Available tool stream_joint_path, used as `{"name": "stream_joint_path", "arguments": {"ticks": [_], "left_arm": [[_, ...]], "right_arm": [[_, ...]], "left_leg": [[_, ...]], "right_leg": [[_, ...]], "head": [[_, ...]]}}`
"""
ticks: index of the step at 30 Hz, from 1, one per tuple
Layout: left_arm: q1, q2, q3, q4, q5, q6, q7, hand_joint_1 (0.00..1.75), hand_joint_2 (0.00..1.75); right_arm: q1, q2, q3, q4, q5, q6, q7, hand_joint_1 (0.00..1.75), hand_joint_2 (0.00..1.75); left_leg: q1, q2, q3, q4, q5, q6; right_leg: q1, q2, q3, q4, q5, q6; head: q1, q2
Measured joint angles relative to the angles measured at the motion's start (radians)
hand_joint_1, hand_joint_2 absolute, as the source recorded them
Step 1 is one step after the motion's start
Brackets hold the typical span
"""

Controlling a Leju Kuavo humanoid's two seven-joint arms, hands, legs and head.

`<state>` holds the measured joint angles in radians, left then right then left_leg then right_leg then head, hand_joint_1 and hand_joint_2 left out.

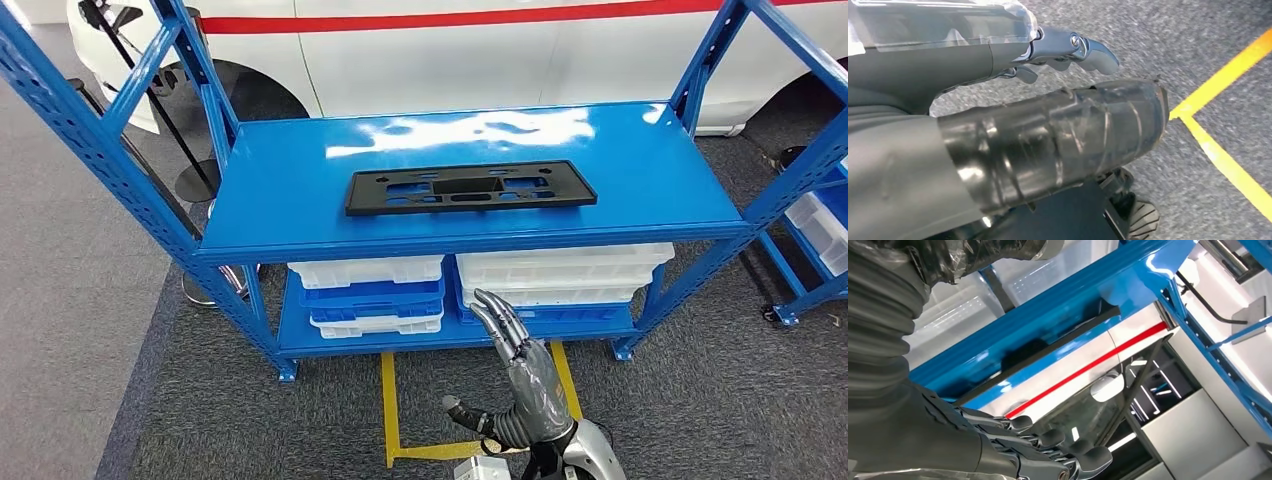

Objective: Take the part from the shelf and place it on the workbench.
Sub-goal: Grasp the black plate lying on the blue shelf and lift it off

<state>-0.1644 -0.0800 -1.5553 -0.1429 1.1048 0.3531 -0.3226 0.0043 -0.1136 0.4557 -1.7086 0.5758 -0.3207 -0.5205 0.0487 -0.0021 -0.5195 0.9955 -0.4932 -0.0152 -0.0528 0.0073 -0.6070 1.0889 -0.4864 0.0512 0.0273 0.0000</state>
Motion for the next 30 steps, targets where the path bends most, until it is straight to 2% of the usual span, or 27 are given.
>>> {"name": "stream_joint_path", "arguments": {"ticks": [1, 2, 3, 5, 6, 7, 9, 10, 11, 12, 14, 15, 16, 17, 19, 21, 22, 24, 25, 26, 27, 28, 30], "left_arm": [[-0.001, 0.001, 0.0, 0.0, 0.0, 0.0, -0.001, 0.0, 0.0], [-0.001, 0.002, 0.0, 0.001, 0.0, 0.0, -0.001, 0.0, 0.0], [0.0, 0.003, 0.0, 0.001, 0.0, 0.0, -0.002, 0.0, 0.0], [0.0, 0.003, 0.0, 0.001, 0.0, 0.0, -0.002, 0.0, 0.0], [0.0, 0.003, 0.0, 0.001, 0.0, 0.0, -0.002, 0.0, 0.0], [0.0, 0.003, 0.0, 0.001, 0.0, 0.0, -0.002, 0.0, 0.0], [0.0, 0.003, 0.0, 0.001, 0.0, 0.0, -0.002, 0.0, 0.0], [0.001, 0.003, 0.0, 0.001, 0.0, -0.001, -0.003, 0.0, 0.0], [0.001, 0.003, 0.0, 0.001, -0.001, -0.002, -0.003, 0.0, 0.0], [0.001, 0.003, 0.0, 0.001, -0.001, -0.004, -0.003, 0.0, 0.0], [0.001, 0.003, 0.0, 0.001, -0.001, -0.006, -0.003, 0.0, 0.0], [0.0, 0.005, 0.0, 0.001, -0.001, -0.007, -0.003, 0.0, 0.0], [-0.001, 0.007, 0.0, 0.002, -0.001, -0.008, -0.003, 0.0, 0.0], [-0.001, 0.008, 0.0, 0.003, -0.001, -0.01, -0.003, 0.0, 0.0], [-0.001, 0.008, 0.0, 0.003, -0.001, -0.015, -0.003, 0.0, 0.0], [0.0, 0.007, 0.0, 0.003, 0.0, -0.019, -0.003, 0.0, 0.0], [-0.001, 0.007, 0.0, 0.003, 0.001, -0.021, -0.003, 0.0, 0.0], [-0.001, 0.006, 0.0, 0.003, 0.002, -0.021, -0.003, 0.0, 0.0], [-0.001, 0.006, 0.0, 0.003, 0.002, -0.021, -0.004, 0.0, 0.0], [0.0, 0.005, 0.0, 0.003, 0.002, -0.021, -0.004, 0.0, 0.0], [0.001, 0.005, 0.0, 0.003, 0.002, -0.021, -0.004, 0.0, 0.0], [0.001, 0.004, 0.0, 0.003, 0.002, -0.021, -0.004, 0.0, 0.0], [0.0, 0.004, 0.0, 0.003, 0.003, -0.021, -0.004, 0.0, 0.0]], "right_arm": [[0.001, 0.0, 0.0, 0.0, 0.0, 0.0, 0.0, 0.0, 1.75], [0.002, 0.0, -0.001, 0.0, 0.0, -0.001, 0.0, 0.0, 1.75], [0.003, 0.0, -0.001, -0.001, 0.0, -0.001, 0.0, 0.0, 1.75], [0.004, 0.0, -0.001, -0.001, 0.0, -0.002, -0.001, 0.0, 1.75], [0.003, 0.001, -0.001, -0.001, 0.0, -0.002, -0.001, 0.0, 1.75], [0.003, 0.001, -0.001, -0.001, 0.0, -0.002, -0.001, 0.0, 1.75], [0.004, 0.001, -0.001, -0.001, 0.0, -0.001, -0.001, 0.0, 1.75], [0.004, 0.001, -0.001, -0.001, 0.0, -0.001, -0.001, 0.0, 1.75], [0.004, 0.001, -0.001, 0.0, 0.0, -0.001, 0.0, 0.0, 1.75], [0.004, 0.001, -0.001, 0.0, 0.0, 0.0, 0.0, 0.0, 1.75], [0.004, 0.001, -0.001, 0.0, 0.001, 0.003, 0.002, 0.0, 1.75], [0.003, 0.001, -0.001, 0.0, 0.002, 0.004, 0.003, 0.0, 1.75], [0.003, 0.001, -0.001, 0.0, 0.002, 0.005, 0.004, 0.0, 1.75], [0.003, 0.001, -0.001, 0.0, 0.003, 0.006, 0.006, 0.0, 1.75], [0.003, 0.001, -0.001, 0.0, 0.004, 0.006, 0.008, 0.0, 1.75], [0.002, 0.0, -0.001, 0.0, 0.005, 0.006, 0.008, 0.0, 1.75], [0.001, 0.0, -0.001, 0.0, 0.006, 0.007, 0.008, 0.0, 1.75], [0.0, 0.0, -0.001, 0.001, 0.007, 0.008, 0.009, 0.0, 1.75], [0.0, 0.0, -0.001, 0.002, 0.008, 0.008, 0.009, 0.0, 1.75], [0.001, -0.001, -0.001, 0.004, 0.009, 0.008, 0.01, 0.0, 1.75], [0.002, -0.001, -0.001, 0.006, 0.009, 0.009, 0.011, 0.0, 1.75], [0.002, -0.002, -0.001, 0.007, 0.01, 0.009, 0.011, 0.0, 1.75], [0.001, -0.003, -0.001, 0.008, 0.011, 0.009, 0.012, 0.0, 1.75]], "left_leg": [[0.0, -0.001, -0.008, 0.017, -0.01, -0.009], [-0.002, -0.003, -0.014, 0.027, -0.016, -0.015], [-0.001, -0.004, -0.016, 0.033, -0.019, -0.017], [0.002, -0.003, -0.019, 0.042, -0.028, -0.019], [0.002, -0.002, -0.03, 0.068, -0.046, -0.019], [0.001, -0.001, -0.052, 0.116, -0.075, -0.018], [-0.005, 0.0, -0.119, 0.255, -0.14, -0.012], [-0.009, 0.0, -0.149, 0.312, -0.156, -0.007], [-0.014, 0.0, -0.163, 0.336, -0.153, 0.001], [-0.021, 0.0, -0.16, 0.32, -0.13, 0.014], [-0.041, -0.001, -0.111, 0.198, -0.057, 0.051], [-0.049, -0.001, -0.085, 0.137, -0.029, 0.069], [-0.057, -0.002, -0.066, 0.093, -0.013, 0.083], [-0.062, -0.002, -0.057, 0.072, -0.009, 0.092], [-0.065, -0.004, -0.05, 0.05, -0.001, 0.093], [-0.059, 0.0, -0.035, 0.016, 0.016, 0.086], [-0.055, 0.002, -0.028, 0.0, 0.024, 0.082], [-0.053, 0.004, -0.025, -0.008, 0.029, 0.079], [-0.054, 0.005, -0.026, -0.007, 0.028, 0.079], [-0.054, 0.005, -0.027, -0.004, 0.027, 0.078], [-0.054, 0.005, -0.027, -0.001, 0.024, 0.076], [-0.054, 0.004, -0.027, 0.003, 0.022, 0.074], [-0.056, 0.002, -0.03, 0.018, 0.012, 0.065]], "right_leg": [[0.001, 0.004, 0.004, -0.01, -0.004, -0.007], [0.004, 0.008, -0.001, 0.0, -0.012, -0.019], [0.005, 0.009, -0.005, 0.004, -0.014, -0.033], [0.007, 0.008, -0.008, 0.01, -0.017, -0.046], [0.008, 0.007, -0.008, 0.01, -0.017, -0.05], [0.01, 0.006, -0.008, 0.009, -0.017, -0.053], [0.016, 0.003, -0.009, 0.008, -0.017, -0.057], [0.021, 0.003, -0.009, 0.008, -0.018, -0.059], [0.026, 0.003, -0.008, 0.008, -0.018, -0.061], [0.032, 0.003, -0.006, 0.008, -0.02, -0.063], [0.041, 0.004, 0.002, 0.005, -0.022, -0.067], [0.044, 0.004, 0.004, 0.003, -0.022, -0.068], [0.044, 0.004, 0.006, 0.0, -0.021, -0.067], [0.042, 0.003, 0.006, -0.003, -0.019, -0.064], [0.04, 0.003, 0.008, -0.015, -0.012, -0.053], [0.041, 0.001, 0.008, -0.009, -0.022, -0.044], [0.042, 0.0, -0.004, 0.02, -0.041, -0.04], [0.04, -0.002, -0.057, 0.129, -0.098, -0.033], [0.039, -0.002, -0.085, 0.184, -0.118, -0.028], [0.038, -0.002, -0.101, 0.215, -0.121, -0.024], [0.037, -0.002, -0.099, 0.208, -0.102, -0.022], [0.036, -0.002, -0.08, 0.167, -0.071, -0.02], [0.035, -0.004, -0.02, 0.041, -0.014, -0.025]], "head": [[0.0, 0.0], [-0.001, 0.0], [-0.002, 0.0], [-0.003, 0.0], [-0.003, 0.0], [-0.004, 0.0], [-0.004, 0.0], [-0.004, 0.0], [-0.004, 0.0], [-0.004, 0.0], [-0.003, 0.0], [-0.001, 0.0], [0.0, 0.0], [0.001, 0.0], [0.001, 0.0], [0.001, 0.0], [0.001, 0.0], [0.002, 0.0], [0.002, 0.0], [0.002, 0.0], [0.002, 0.0], [0.002, 0.0], [0.002, 0.0]]}}
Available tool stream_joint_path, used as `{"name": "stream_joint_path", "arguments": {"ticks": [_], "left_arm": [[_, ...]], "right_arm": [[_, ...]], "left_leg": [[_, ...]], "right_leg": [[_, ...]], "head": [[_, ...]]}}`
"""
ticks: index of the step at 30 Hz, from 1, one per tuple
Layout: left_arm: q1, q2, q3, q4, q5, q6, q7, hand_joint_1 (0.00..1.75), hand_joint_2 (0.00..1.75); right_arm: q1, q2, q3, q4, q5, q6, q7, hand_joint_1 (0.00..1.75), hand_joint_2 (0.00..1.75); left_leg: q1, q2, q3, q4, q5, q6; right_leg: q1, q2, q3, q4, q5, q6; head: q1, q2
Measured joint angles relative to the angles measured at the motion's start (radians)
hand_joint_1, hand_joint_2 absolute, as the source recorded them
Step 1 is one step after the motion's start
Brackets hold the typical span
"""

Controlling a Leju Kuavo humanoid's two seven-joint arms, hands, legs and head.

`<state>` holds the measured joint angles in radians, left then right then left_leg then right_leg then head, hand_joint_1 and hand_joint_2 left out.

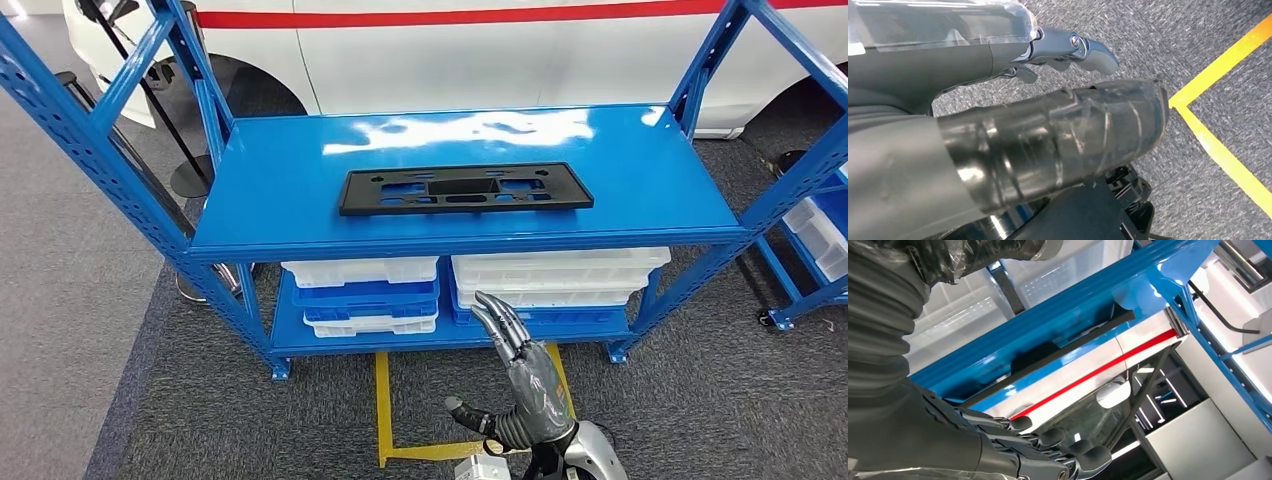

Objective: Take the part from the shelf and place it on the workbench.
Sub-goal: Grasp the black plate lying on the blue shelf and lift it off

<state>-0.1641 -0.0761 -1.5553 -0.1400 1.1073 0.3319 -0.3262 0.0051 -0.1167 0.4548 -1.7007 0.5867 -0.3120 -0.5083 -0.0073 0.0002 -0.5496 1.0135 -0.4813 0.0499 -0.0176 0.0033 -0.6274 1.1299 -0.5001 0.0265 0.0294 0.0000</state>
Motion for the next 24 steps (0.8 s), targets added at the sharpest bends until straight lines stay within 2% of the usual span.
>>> {"name": "stream_joint_path", "arguments": {"ticks": [2, 5, 6, 8, 10, 11, 12, 13, 15, 16, 17, 19, 21, 22, 24], "left_arm": [[0.0, 0.0, 0.0, 0.0, 0.001, 0.0, 0.0, 0.0, 0.0], [-0.001, 0.0, 0.0, 0.0, 0.001, 0.0, 0.0, 0.0, 0.0], [-0.001, 0.0, 0.0, 0.0, 0.001, 0.0, 0.0, 0.0, 0.0], [-0.001, 0.0, 0.0, 0.0, 0.001, 0.001, 0.0, 0.0, 0.0], [0.0, 0.0, 0.0, 0.0, 0.001, 0.001, 0.0, 0.0, 0.0], [0.001, 0.0, 0.0, 0.0, 0.001, 0.001, 0.0, 0.0, 0.0], [0.002, 0.0, 0.0, 0.0, 0.001, 0.001, 0.0, 0.0, 0.0], [0.002, 0.0, 0.0, 0.0, 0.001, 0.0, 0.0, 0.0, 0.0], [0.001, 0.0, 0.0, 0.0, 0.001, 0.0, 0.0, 0.0, 0.0], [0.0, 0.0, 0.0, 0.0, 0.001, -0.001, -0.001, 0.0, 0.0], [-0.001, 0.0, 0.0, 0.0, 0.001, -0.002, -0.001, 0.0, 0.0], [0.0, 0.0, 0.0, 0.0, 0.001, -0.004, -0.002, 0.0, 0.0], [0.002, 0.0, 0.0, 0.0, 0.002, -0.004, -0.003, 0.0, 0.0], [0.001, 0.0, 0.0, 0.0, 0.002, -0.005, -0.003, 0.0, 0.0], [0.0, 0.0, 0.0, 0.0, 0.002, -0.008, -0.003, 0.0, 0.0]], "right_arm": [[-0.001, 0.0, 0.0, 0.0, 0.0, 0.0, 0.001, 0.0, 1.75], [0.0, -0.001, 0.0, 0.0, 0.001, 0.0, 0.001, 0.0, 1.75], [-0.001, -0.001, 0.0, 0.0, 0.001, 0.0, 0.001, 0.0, 1.75], [-0.002, -0.001, 0.0, 0.0, 0.001, 0.0, 0.002, 0.0, 1.75], [-0.002, -0.001, 0.0, 0.0, 0.002, 0.0, 0.002, 0.0, 1.75], [-0.001, -0.001, 0.0, 0.0, 0.002, 0.0, 0.002, 0.0, 1.75], [-0.001, -0.001, 0.0, 0.0, 0.002, 0.0, 0.002, 0.0, 1.75], [-0.001, -0.001, 0.0, 0.0, 0.002, 0.0, 0.002, 0.0, 1.75], [-0.001, -0.001, 0.0, 0.0, 0.002, 0.0, 0.002, 0.0, 1.75], [-0.002, -0.001, 0.0, 0.0, 0.002, 0.0, 0.002, 0.0, 1.75], [-0.002, -0.001, 0.0, 0.0, 0.002, 0.0, 0.002, 0.0, 1.75], [-0.002, -0.001, 0.0, 0.0, 0.002, 0.001, 0.003, 0.0, 1.75], [-0.002, -0.001, 0.0, 0.0, 0.002, 0.001, 0.003, 0.0, 1.75], [-0.002, -0.001, 0.0, 0.0, 0.002, 0.001, 0.003, 0.0, 1.75], [-0.002, -0.001, 0.0, 0.0, 0.002, 0.001, 0.003, 0.0, 1.75]], "left_leg": [[-0.004, -0.001, -0.007, 0.013, -0.008, -0.011], [-0.003, -0.001, -0.011, 0.02, -0.012, -0.023], [-0.002, -0.001, -0.017, 0.034, -0.025, -0.03], [0.004, -0.002, -0.051, 0.111, -0.074, -0.045], [0.012, -0.001, -0.107, 0.234, -0.131, -0.056], [0.016, -0.001, -0.126, 0.276, -0.142, -0.059], [0.019, -0.001, -0.131, 0.287, -0.135, -0.062], [0.022, -0.001, -0.115, 0.256, -0.108, -0.063], [0.024, -0.002, -0.049, 0.121, -0.039, -0.063], [0.023, -0.003, -0.02, 0.06, -0.019, -0.061], [0.02, -0.004, -0.004, 0.022, -0.011, -0.058], [0.015, -0.006, -0.001, 0.006, -0.011, -0.049], [0.018, -0.005, 0.001, -0.004, -0.002, -0.033], [0.019, -0.004, 0.003, -0.01, 0.003, -0.024], [0.016, -0.001, 0.004, -0.016, 0.007, -0.012]], "right_leg": [[0.002, 0.0, 0.027, -0.063, 0.014, -0.014], [0.002, 0.001, 0.026, -0.069, 0.016, -0.032], [0.0, 0.001, 0.028, -0.072, 0.018, -0.037], [-0.005, -0.002, 0.03, -0.077, 0.021, -0.044], [-0.006, -0.004, 0.028, -0.077, 0.022, -0.046], [-0.006, -0.004, 0.028, -0.077, 0.022, -0.046], [-0.007, -0.004, 0.028, -0.077, 0.022, -0.045], [-0.008, -0.004, 0.029, -0.077, 0.022, -0.045], [-0.011, -0.003, 0.033, -0.077, 0.021, -0.04], [-0.011, -0.003, 0.033, -0.077, 0.022, -0.035], [-0.011, -0.002, 0.032, -0.078, 0.023, -0.028], [-0.011, -0.002, 0.03, -0.084, 0.029, -0.014], [-0.012, -0.002, 0.029, -0.083, 0.025, -0.003], [-0.012, -0.003, 0.022, -0.066, 0.011, 0.0], [-0.011, -0.003, -0.024, 0.036, -0.048, 0.001]], "head": [[0.0, 0.0], [-0.001, 0.0], [-0.001, 0.0], [-0.001, 0.0], [-0.001, 0.0], [-0.001, 0.0], [-0.001, 0.0], [-0.001, 0.0], [-0.001, 0.0], [-0.001, 0.0], [-0.001, 0.0], [-0.001, 0.0], [0.0, 0.0], [0.0, 0.0], [0.0, 0.0]]}}
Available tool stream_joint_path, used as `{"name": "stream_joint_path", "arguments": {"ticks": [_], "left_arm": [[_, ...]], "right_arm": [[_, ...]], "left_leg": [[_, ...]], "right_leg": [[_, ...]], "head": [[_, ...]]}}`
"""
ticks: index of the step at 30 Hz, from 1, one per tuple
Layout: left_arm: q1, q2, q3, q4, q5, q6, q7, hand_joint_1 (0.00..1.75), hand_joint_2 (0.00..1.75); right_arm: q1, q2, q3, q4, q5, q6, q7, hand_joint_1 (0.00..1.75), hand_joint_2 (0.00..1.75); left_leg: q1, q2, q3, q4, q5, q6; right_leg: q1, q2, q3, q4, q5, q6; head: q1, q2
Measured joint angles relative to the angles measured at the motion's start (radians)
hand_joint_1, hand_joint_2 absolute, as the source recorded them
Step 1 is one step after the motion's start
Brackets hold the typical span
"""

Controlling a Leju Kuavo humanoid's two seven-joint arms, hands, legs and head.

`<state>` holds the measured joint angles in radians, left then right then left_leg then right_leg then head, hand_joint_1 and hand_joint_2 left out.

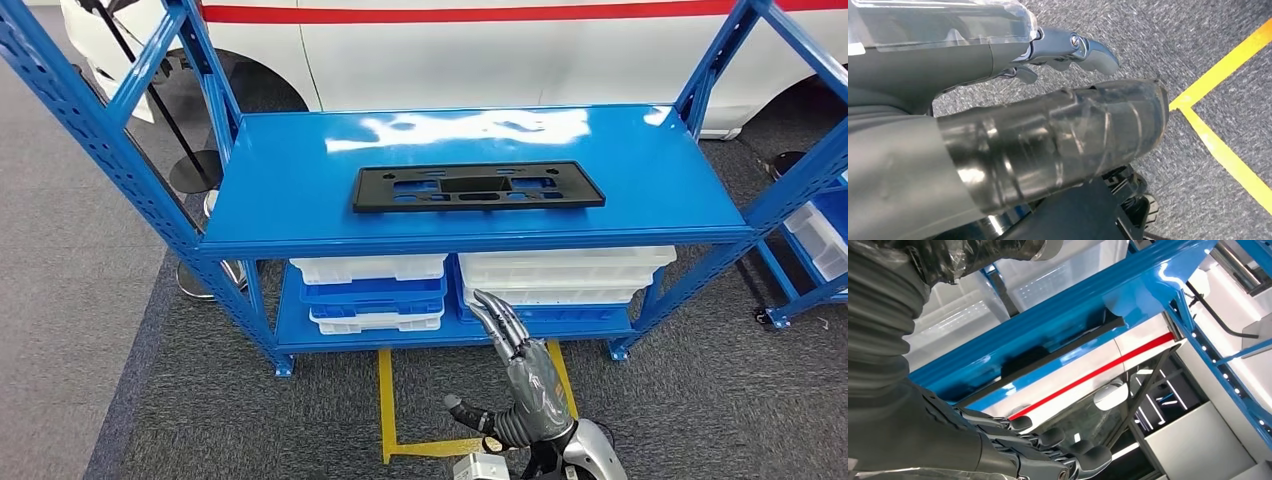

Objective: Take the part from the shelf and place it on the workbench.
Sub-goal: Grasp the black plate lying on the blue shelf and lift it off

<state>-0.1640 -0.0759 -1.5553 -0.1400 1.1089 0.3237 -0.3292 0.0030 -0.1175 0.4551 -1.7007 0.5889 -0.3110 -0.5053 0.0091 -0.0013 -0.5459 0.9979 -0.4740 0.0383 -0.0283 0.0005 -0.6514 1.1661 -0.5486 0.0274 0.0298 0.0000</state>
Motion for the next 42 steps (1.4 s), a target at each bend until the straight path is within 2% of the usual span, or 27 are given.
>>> {"name": "stream_joint_path", "arguments": {"ticks": [2, 3, 4, 5, 7, 9, 12, 14, 15, 17, 18, 19, 20, 21, 23, 25, 28, 29, 31, 33, 34, 35, 36, 37, 39, 40, 42], "left_arm": [[0.001, 0.0, 0.0, 0.0, 0.0, -0.004, 0.0, 0.0, 0.0], [0.001, 0.0, 0.0, 0.0, 0.0, -0.006, 0.0, 0.0, 0.0], [0.001, 0.0, 0.0, 0.0, 0.0, -0.006, 0.0, 0.0, 0.0], [0.001, 0.0, 0.0, 0.0, 0.0, -0.007, 0.0, 0.0, 0.0], [0.001, 0.0, 0.0, 0.0, 0.0, -0.008, 0.0, 0.0, 0.0], [0.001, -0.001, 0.0, 0.0, -0.001, -0.008, 0.0, 0.0, 0.0], [0.0, -0.001, 0.0, 0.0, -0.002, -0.008, 0.0, 0.0, 0.0], [-0.001, -0.001, 0.0, 0.0, -0.003, -0.008, -0.001, 0.0, 0.0], [-0.001, -0.001, 0.0, 0.0, -0.003, -0.008, -0.001, 0.0, 0.0], [0.0, -0.001, 0.0, 0.0, -0.004, -0.009, -0.002, 0.0, 0.0], [0.0, -0.001, 0.0, 0.0, -0.004, -0.009, -0.002, 0.0, 0.0], [0.001, -0.001, 0.0, 0.0, -0.004, -0.009, -0.002, 0.0, 0.0], [0.002, -0.001, 0.0, 0.0, -0.004, -0.009, -0.002, 0.0, 0.0], [0.002, 0.0, 0.0, 0.0, -0.004, -0.009, -0.002, 0.0, 0.0], [0.0, 0.0, 0.0, 0.0, -0.005, -0.009, -0.002, 0.0, 0.0], [-0.001, 0.0, 0.0, 0.0, -0.005, -0.009, -0.003, 0.0, 0.0], [0.0, 0.0, 0.0, 0.0, -0.008, -0.009, -0.002, 0.0, 0.0], [0.0, 0.0, 0.0, 0.0, -0.01, -0.009, -0.002, 0.0, 0.0], [-0.001, 0.0, 0.0, 0.0, -0.011, -0.009, -0.002, 0.0, 0.0], [-0.001, 0.0, 0.0, 0.0, -0.011, -0.009, -0.001, 0.0, 0.0], [0.0, 0.0, 0.0, 0.0, -0.011, -0.009, -0.001, 0.0, 0.0], [0.0, 0.0, 0.0, 0.0, -0.011, -0.01, -0.001, 0.0, 0.0], [0.0, 0.0, 0.0, 0.0, -0.011, -0.011, -0.001, 0.0, 0.0], [0.0, 0.0, 0.0, 0.0, -0.011, -0.012, -0.002, 0.0, 0.0], [0.0, 0.0, 0.0, 0.0, -0.01, -0.014, -0.002, 0.0, 0.0], [0.0, 0.0, 0.0, 0.0, -0.009, -0.014, -0.003, 0.0, 0.0], [0.0, 0.0, 0.0, 0.0, -0.008, -0.013, -0.003, 0.0, 0.0]], "right_arm": [[0.0, 0.0, 0.0, 0.002, 0.0, 0.001, 0.001, 0.0, 1.75], [0.001, 0.0, 0.0, 0.003, 0.0, 0.002, 0.001, 0.0, 1.75], [0.001, 0.0, 0.0, 0.004, 0.0, 0.003, 0.001, 0.0, 1.75], [0.001, 0.0, 0.0, 0.004, 0.0, 0.003, 0.001, 0.0, 1.75], [-0.001, 0.0, 0.0, 0.004, 0.0, 0.003, 0.002, 0.0, 1.75], [-0.002, -0.001, 0.0, 0.004, 0.0, 0.004, 0.002, 0.0, 1.75], [-0.002, -0.001, 0.0, 0.005, -0.001, 0.006, 0.002, 0.0, 1.75], [-0.003, -0.001, 0.0, 0.005, 0.0, 0.007, 0.002, 0.0, 1.75], [-0.003, 0.0, 0.0, 0.005, -0.001, 0.008, 0.002, 0.0, 1.75], [-0.003, 0.0, 0.0, 0.006, -0.001, 0.011, 0.002, 0.0, 1.75], [-0.003, 0.0, 0.0, 0.006, -0.001, 0.012, 0.002, 0.0, 1.75], [-0.003, 0.0, 0.0, 0.006, -0.001, 0.012, 0.002, 0.0, 1.75], [-0.003, 0.0, 0.0, 0.006, -0.001, 0.012, 0.002, 0.0, 1.75], [-0.003, 0.0, 0.0, 0.006, -0.001, 0.012, 0.002, 0.0, 1.75], [-0.003, 0.0, 0.0, 0.006, -0.001, 0.013, 0.002, 0.0, 1.75], [-0.004, 0.0, 0.0, 0.006, -0.001, 0.013, 0.002, 0.0, 1.75], [-0.004, 0.0, 0.0, 0.006, -0.001, 0.013, 0.002, 0.0, 1.75], [-0.004, 0.0, 0.0, 0.006, -0.001, 0.013, 0.002, 0.0, 1.75], [-0.005, 0.0, 0.0, 0.006, -0.002, 0.013, 0.002, 0.0, 1.75], [-0.003, 0.0, 0.0, 0.008, -0.002, 0.013, 0.002, 0.0, 1.75], [-0.002, 0.0, 0.0, 0.009, -0.002, 0.013, 0.002, 0.0, 1.75], [-0.002, 0.0, 0.0, 0.01, -0.002, 0.013, 0.002, 0.0, 1.75], [-0.002, -0.001, 0.0, 0.011, -0.002, 0.013, 0.002, 0.0, 1.75], [-0.003, -0.001, 0.0, 0.011, -0.002, 0.013, 0.002, 0.0, 1.75], [-0.005, -0.001, 0.0, 0.011, -0.002, 0.014, 0.002, 0.0, 1.75], [-0.005, 0.0, 0.0, 0.011, -0.002, 0.014, 0.002, 0.0, 1.75], [-0.005, -0.001, 0.0, 0.011, -0.002, 0.014, 0.002, 0.0, 1.75]], "left_leg": [[-0.006, 0.002, -0.001, 0.002, -0.001, 0.005], [-0.008, 0.002, -0.002, 0.003, -0.001, 0.007], [-0.01, 0.001, -0.002, 0.005, -0.002, 0.008], [-0.012, 0.001, -0.002, 0.008, -0.004, 0.008], [-0.014, -0.001, -0.002, 0.015, -0.009, 0.007], [-0.018, -0.002, -0.006, 0.025, -0.016, 0.0], [-0.019, -0.003, -0.009, 0.027, -0.018, -0.013], [-0.016, -0.002, -0.016, 0.048, -0.037, -0.025], [-0.014, -0.002, -0.032, 0.084, -0.06, -0.031], [-0.007, -0.002, -0.088, 0.206, -0.123, -0.042], [-0.004, -0.002, -0.117, 0.267, -0.145, -0.046], [0.0, -0.002, -0.133, 0.3, -0.149, -0.05], [0.002, -0.002, -0.132, 0.296, -0.133, -0.052], [0.004, -0.002, -0.11, 0.249, -0.099, -0.052], [0.003, -0.002, -0.042, 0.105, -0.033, -0.049], [-0.002, -0.003, -0.006, 0.024, -0.011, -0.041], [-0.003, -0.004, -0.004, 0.009, -0.006, -0.023], [-0.002, -0.003, -0.002, 0.002, -0.002, -0.015], [0.001, -0.001, 0.002, -0.008, 0.006, -0.002], [-0.003, 0.001, 0.001, -0.008, 0.006, 0.004], [-0.005, 0.001, 0.0, -0.007, 0.005, 0.005], [-0.006, 0.0, 0.0, -0.005, 0.004, 0.006], [-0.006, 0.0, 0.0, -0.002, 0.002, 0.005], [-0.006, -0.001, 0.001, 0.001, 0.0, 0.004], [-0.01, -0.003, -0.002, 0.012, -0.007, -0.003], [-0.011, -0.004, -0.005, 0.016, -0.009, -0.008], [-0.013, -0.004, -0.009, 0.019, -0.01, -0.018]], "right_leg": [[0.002, 0.0, -0.058, 0.125, -0.05, 0.0], [0.004, 0.0, -0.071, 0.153, -0.052, -0.001], [0.005, 0.0, -0.071, 0.153, -0.04, -0.002], [0.006, 0.0, -0.057, 0.124, -0.017, -0.005], [0.009, 0.0, 0.002, 0.006, 0.038, -0.014], [0.013, 0.0, 0.048, -0.091, 0.066, -0.022], [0.016, 0.001, 0.054, -0.111, 0.068, -0.03], [0.012, 0.0, 0.058, -0.12, 0.072, -0.04], [0.009, -0.001, 0.059, -0.124, 0.074, -0.044], [0.008, -0.002, 0.058, -0.125, 0.075, -0.047], [0.008, -0.003, 0.057, -0.125, 0.075, -0.048], [0.007, -0.003, 0.057, -0.125, 0.075, -0.047], [0.007, -0.002, 0.058, -0.124, 0.075, -0.047], [0.005, -0.002, 0.059, -0.124, 0.075, -0.047], [0.004, -0.001, 0.063, -0.124, 0.074, -0.042], [0.005, 0.0, 0.061, -0.125, 0.075, -0.031], [0.005, 0.0, 0.06, -0.129, 0.079, -0.012], [0.005, -0.001, 0.056, -0.12, 0.07, -0.008], [0.006, 0.0, 0.021, -0.042, 0.02, -0.004], [0.006, 0.0, -0.037, 0.083, -0.039, -0.003], [0.006, 0.0, -0.056, 0.125, -0.048, -0.003], [0.006, 0.0, -0.058, 0.13, -0.038, -0.003], [0.006, 0.0, -0.041, 0.098, -0.01, -0.005], [0.006, 0.0, -0.011, 0.038, 0.025, -0.008], [0.009, 0.0, 0.046, -0.076, 0.066, -0.014], [0.012, 0.0, 0.059, -0.106, 0.07, -0.017], [0.015, 0.002, 0.06, -0.119, 0.067, -0.023]], "head": [[0.0, 0.0], [0.0, 0.0], [0.0, 0.0], [0.0, 0.0], [0.0, 0.0], [0.0, 0.0], [-0.001, 0.0], [-0.001, 0.0], [-0.001, 0.0], [-0.002, 0.0], [-0.002, 0.0], [-0.002, 0.0], [-0.002, 0.0], [-0.002, 0.0], [-0.002, 0.0], [-0.002, 0.0], [-0.001, 0.0], [-0.001, 0.0], [0.0, 0.0], [0.0, 0.0], [0.0, 0.0], [0.0, 0.0], [0.0, 0.0], [0.0, 0.0], [0.0, 0.0], [-0.001, 0.0], [-0.001, 0.0]]}}
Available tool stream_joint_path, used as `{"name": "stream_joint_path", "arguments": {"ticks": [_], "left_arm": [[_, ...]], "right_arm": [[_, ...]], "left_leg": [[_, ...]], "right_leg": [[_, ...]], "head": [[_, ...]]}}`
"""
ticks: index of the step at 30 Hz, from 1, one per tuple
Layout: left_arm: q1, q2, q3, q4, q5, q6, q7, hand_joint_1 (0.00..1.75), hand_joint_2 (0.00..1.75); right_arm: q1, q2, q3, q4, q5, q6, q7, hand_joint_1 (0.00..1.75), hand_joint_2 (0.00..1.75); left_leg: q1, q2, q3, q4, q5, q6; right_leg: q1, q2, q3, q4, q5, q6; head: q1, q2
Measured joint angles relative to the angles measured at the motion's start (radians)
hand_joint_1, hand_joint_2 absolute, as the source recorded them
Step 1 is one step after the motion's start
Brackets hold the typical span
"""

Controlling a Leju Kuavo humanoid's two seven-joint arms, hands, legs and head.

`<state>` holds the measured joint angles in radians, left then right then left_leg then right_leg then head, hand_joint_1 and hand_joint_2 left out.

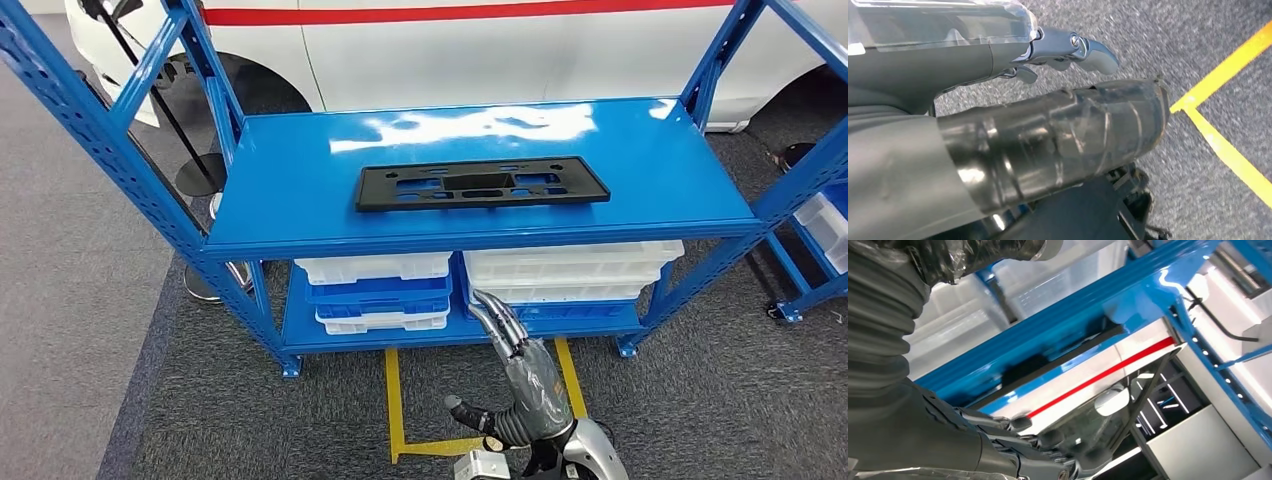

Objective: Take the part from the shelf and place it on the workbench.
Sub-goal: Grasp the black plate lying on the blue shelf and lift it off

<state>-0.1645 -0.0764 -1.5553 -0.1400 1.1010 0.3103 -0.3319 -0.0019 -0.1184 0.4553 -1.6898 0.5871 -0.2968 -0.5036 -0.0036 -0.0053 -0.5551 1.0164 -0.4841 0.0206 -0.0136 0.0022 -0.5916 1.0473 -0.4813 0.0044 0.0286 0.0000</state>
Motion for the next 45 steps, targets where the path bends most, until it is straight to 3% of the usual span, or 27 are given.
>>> {"name": "stream_joint_path", "arguments": {"ticks": [3, 6, 7, 8, 9, 12, 14, 17, 19, 21, 22, 23, 24, 26, 28, 31, 33, 36, 38, 39, 40, 42, 44, 45], "left_arm": [[-0.001, 0.0, 0.0, 0.0, 0.002, 0.004, 0.0, 0.0, 0.0], [0.0, 0.0, 0.0, 0.0, 0.003, 0.015, 0.006, 0.0, 0.0], [0.001, 0.0, 0.0, 0.0, 0.003, 0.018, 0.007, 0.0, 0.0], [0.002, 0.0, 0.0, 0.0, 0.003, 0.021, 0.009, 0.0, 0.0], [0.002, 0.0, 0.0, 0.0, 0.003, 0.023, 0.011, 0.0, 0.0], [0.0, 0.0, 0.0, 0.0, 0.003, 0.024, 0.015, 0.0, 0.0], [-0.001, 0.0, 0.0, 0.0, 0.003, 0.02, 0.015, 0.0, 0.0], [0.0, 0.0, 0.0, 0.0, 0.001, 0.013, 0.013, 0.0, 0.0], [-0.001, 0.0, 0.0, 0.0, -0.002, 0.01, 0.012, 0.0, 0.0], [-0.001, 0.0, 0.0, 0.0, -0.003, 0.007, 0.012, 0.0, 0.0], [0.0, 0.0, 0.0, 0.0, -0.003, 0.006, 0.012, 0.0, 0.0], [0.0, 0.0, 0.0, 0.0, -0.004, 0.005, 0.012, 0.0, 0.0], [0.0, 0.0, 0.0, 0.0, -0.005, 0.005, 0.012, 0.0, 0.0], [0.0, 0.0, 0.0, 0.0, -0.006, 0.004, 0.012, 0.0, 0.0], [0.0, 0.0, 0.0, 0.0, -0.008, 0.004, 0.012, 0.0, 0.0], [0.0, 0.0, 0.0, 0.0, -0.012, 0.004, 0.012, 0.0, 0.0], [-0.001, 0.0, 0.0, 0.0, -0.012, 0.005, 0.012, 0.0, 0.0], [-0.001, 0.0, 0.0, 0.0, -0.011, 0.01, 0.014, 0.0, 0.0], [0.0, 0.0, 0.0, 0.0, -0.01, 0.014, 0.016, 0.0, 0.0], [0.001, 0.0, 0.0, 0.0, -0.01, 0.017, 0.017, 0.0, 0.0], [0.0, 0.0, 0.0, 0.0, -0.009, 0.019, 0.017, 0.0, 0.0], [-0.001, 0.001, 0.0, 0.0, -0.007, 0.021, 0.018, 0.0, 0.0], [-0.003, 0.001, 0.0, 0.0, -0.006, 0.021, 0.018, 0.0, 0.0], [-0.003, 0.001, 0.0, 0.0, -0.006, 0.02, 0.018, 0.0, 0.0]], "right_arm": [[0.0, 0.0, 0.0, 0.0, 0.0, 0.0, 0.0, 0.0, 1.75], [0.001, 0.001, 0.0, 0.0, 0.001, 0.0, 0.0, 0.0, 1.75], [0.001, 0.001, 0.0, 0.0, 0.002, 0.0, 0.0, 0.0, 1.75], [0.001, 0.001, 0.0, 0.0, 0.002, 0.0, 0.0, 0.0, 1.75], [0.002, 0.001, 0.0, 0.0, 0.002, 0.0, 0.0, 0.0, 1.75], [0.001, 0.001, 0.0, 0.0, 0.002, -0.001, 0.0, 0.0, 1.75], [0.002, 0.001, 0.0, 0.0, 0.002, -0.001, 0.0, 0.0, 1.75], [0.003, 0.001, 0.0, -0.001, 0.002, -0.001, -0.001, 0.0, 1.75], [0.002, 0.001, 0.0, -0.002, 0.002, -0.001, -0.001, 0.0, 1.75], [0.004, 0.0, 0.0, -0.002, 0.002, -0.002, -0.001, 0.0, 1.75], [0.005, 0.0, 0.0, -0.002, 0.002, -0.001, 0.0, 0.0, 1.75], [0.007, 0.0, 0.0, -0.002, 0.002, -0.001, 0.0, 0.0, 1.75], [0.007, 0.0, 0.0, -0.002, 0.002, -0.001, 0.0, 0.0, 1.75], [0.007, 0.0, 0.0, -0.002, 0.002, -0.001, 0.0, 0.0, 1.75], [0.005, 0.0, 0.0, -0.002, 0.002, -0.001, -0.001, 0.0, 1.75], [0.005, 0.0, 0.0, -0.002, 0.002, 0.0, -0.001, 0.0, 1.75], [0.005, -0.001, 0.0, -0.002, 0.002, 0.0, -0.001, 0.0, 1.75], [0.004, 0.0, 0.0, -0.002, 0.002, 0.0, -0.001, 0.0, 1.75], [0.004, 0.0, 0.0, -0.002, 0.002, 0.0, -0.001, 0.0, 1.75], [0.004, 0.0, 0.0, -0.002, 0.002, 0.0, -0.001, 0.0, 1.75], [0.004, 0.0, 0.0, -0.002, 0.002, 0.0, -0.001, 0.0, 1.75], [0.004, 0.0, 0.0, -0.002, 0.002, 0.0, -0.001, 0.0, 1.75], [0.004, 0.0, 0.0, -0.003, 0.002, 0.001, -0.001, 0.0, 1.75], [0.004, 0.0, 0.0, -0.003, 0.002, 0.001, -0.001, 0.0, 1.75]], "left_leg": [[0.003, 0.001, -0.014, 0.032, -0.026, -0.016], [0.01, 0.002, -0.094, 0.207, -0.115, -0.032], [0.012, 0.002, -0.119, 0.258, -0.13, -0.035], [0.013, 0.002, -0.129, 0.276, -0.125, -0.036], [0.014, 0.002, -0.119, 0.254, -0.101, -0.035], [0.011, 0.001, -0.028, 0.058, -0.006, -0.023], [0.006, 0.0, -0.002, -0.001, 0.005, -0.014], [0.009, 0.0, 0.001, -0.014, 0.012, 0.003], [0.014, 0.002, 0.006, -0.028, 0.02, 0.017], [0.011, 0.004, 0.006, -0.029, 0.021, 0.023], [0.01, 0.005, 0.005, -0.027, 0.021, 0.024], [0.008, 0.005, 0.005, -0.026, 0.02, 0.024], [0.007, 0.004, 0.005, -0.024, 0.019, 0.024], [0.006, 0.002, 0.005, -0.017, 0.014, 0.022], [0.002, 0.001, 0.0, -0.004, 0.006, 0.014], [0.0, 0.0, -0.006, 0.003, 0.003, 0.001], [0.002, 0.0, -0.012, 0.023, -0.014, -0.009], [0.009, 0.001, -0.077, 0.17, -0.096, -0.026], [0.012, 0.001, -0.122, 0.263, -0.124, -0.032], [0.013, 0.001, -0.122, 0.262, -0.111, -0.031], [0.013, 0.001, -0.107, 0.227, -0.082, -0.029], [0.01, 0.001, -0.045, 0.094, -0.015, -0.016], [0.004, 0.0, -0.007, 0.008, 0.01, -0.004], [0.001, 0.0, -0.004, -0.001, 0.007, 0.0]], "right_leg": [[-0.006, -0.001, 0.004, -0.009, 0.005, -0.015], [-0.008, -0.004, 0.005, -0.012, 0.006, -0.023], [-0.007, -0.005, 0.005, -0.012, 0.006, -0.023], [-0.007, -0.004, 0.005, -0.011, 0.006, -0.023], [-0.007, -0.004, 0.006, -0.011, 0.005, -0.023], [-0.006, -0.002, 0.011, -0.011, 0.003, -0.018], [-0.005, -0.002, 0.009, -0.011, 0.004, -0.009], [-0.003, -0.002, 0.007, -0.01, 0.001, 0.007], [-0.002, -0.002, -0.017, 0.048, -0.04, 0.013], [-0.002, -0.002, -0.075, 0.175, -0.105, 0.014], [-0.002, -0.002, -0.102, 0.232, -0.125, 0.015], [-0.002, -0.002, -0.116, 0.262, -0.128, 0.015], [-0.002, -0.002, -0.111, 0.251, -0.11, 0.014], [-0.002, -0.002, -0.051, 0.129, -0.042, 0.008], [0.001, -0.002, 0.001, 0.02, -0.006, 0.002], [0.004, 0.0, 0.006, 0.0, -0.005, -0.009], [0.001, -0.001, 0.009, -0.006, -0.002, -0.019], [-0.002, -0.004, 0.012, -0.011, 0.0, -0.029], [-0.001, -0.004, 0.012, -0.011, 0.0, -0.03], [-0.001, -0.004, 0.012, -0.011, -0.001, -0.03], [0.0, -0.003, 0.014, -0.01, -0.001, -0.03], [0.002, -0.002, 0.018, -0.011, -0.002, -0.028], [0.003, -0.001, 0.016, -0.011, -0.002, -0.021], [0.002, -0.002, 0.014, -0.012, 0.0, -0.016]], "head": [[0.0, 0.0], [-0.001, 0.0], [-0.001, 0.0], [-0.001, 0.0], [-0.001, 0.0], [-0.001, 0.0], [-0.001, 0.0], [0.0, 0.0], [0.001, 0.0], [0.002, 0.0], [0.002, 0.0], [0.002, 0.0], [0.002, 0.0], [0.002, 0.0], [0.002, 0.0], [0.001, 0.0], [0.001, 0.0], [0.0, 0.0], [0.0, 0.0], [0.0, 0.0], [0.0, 0.0], [0.0, 0.0], [0.001, 0.0], [0.0, 0.0]]}}
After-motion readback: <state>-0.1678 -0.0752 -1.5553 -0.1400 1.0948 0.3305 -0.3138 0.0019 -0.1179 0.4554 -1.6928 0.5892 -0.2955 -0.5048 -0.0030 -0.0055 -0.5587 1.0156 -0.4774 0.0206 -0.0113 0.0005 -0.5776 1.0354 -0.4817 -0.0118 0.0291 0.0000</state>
